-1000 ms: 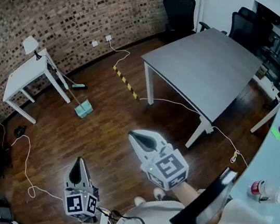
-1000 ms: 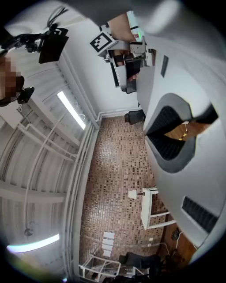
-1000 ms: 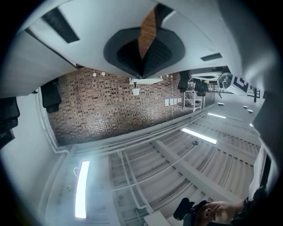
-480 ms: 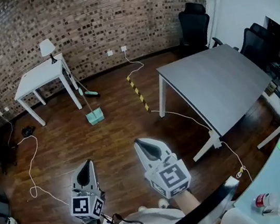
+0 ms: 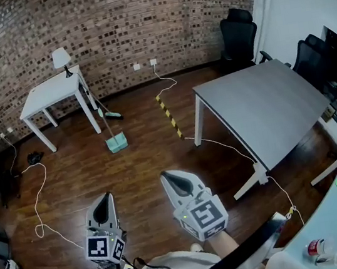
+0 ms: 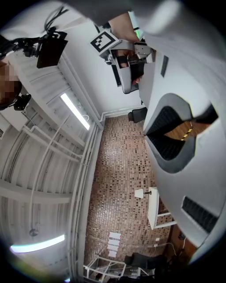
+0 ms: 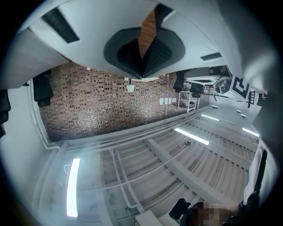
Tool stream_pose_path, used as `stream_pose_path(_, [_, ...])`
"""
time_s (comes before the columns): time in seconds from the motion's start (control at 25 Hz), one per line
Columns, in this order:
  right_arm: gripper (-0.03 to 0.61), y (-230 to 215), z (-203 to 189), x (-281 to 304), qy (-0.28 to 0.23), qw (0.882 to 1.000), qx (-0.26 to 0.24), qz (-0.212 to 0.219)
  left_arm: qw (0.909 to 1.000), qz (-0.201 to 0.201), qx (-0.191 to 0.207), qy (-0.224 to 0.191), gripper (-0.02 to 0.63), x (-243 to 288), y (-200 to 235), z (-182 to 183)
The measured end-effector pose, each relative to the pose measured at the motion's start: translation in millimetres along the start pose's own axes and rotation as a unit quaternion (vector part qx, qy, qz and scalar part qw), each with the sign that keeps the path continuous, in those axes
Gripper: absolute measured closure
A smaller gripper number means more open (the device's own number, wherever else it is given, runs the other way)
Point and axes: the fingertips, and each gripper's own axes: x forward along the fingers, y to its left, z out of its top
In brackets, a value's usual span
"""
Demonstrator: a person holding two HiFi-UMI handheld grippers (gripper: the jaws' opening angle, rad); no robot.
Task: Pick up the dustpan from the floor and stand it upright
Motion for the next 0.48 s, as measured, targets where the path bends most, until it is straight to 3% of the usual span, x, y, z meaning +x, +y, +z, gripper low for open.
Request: stream_pose_path(0.48, [0.594,-6.9,-3.8,4.7,0.014,1.0,-0.007,0.011,0.9993,0.003,0.034,0.014,0.62,8.5,-8.2,-5.8])
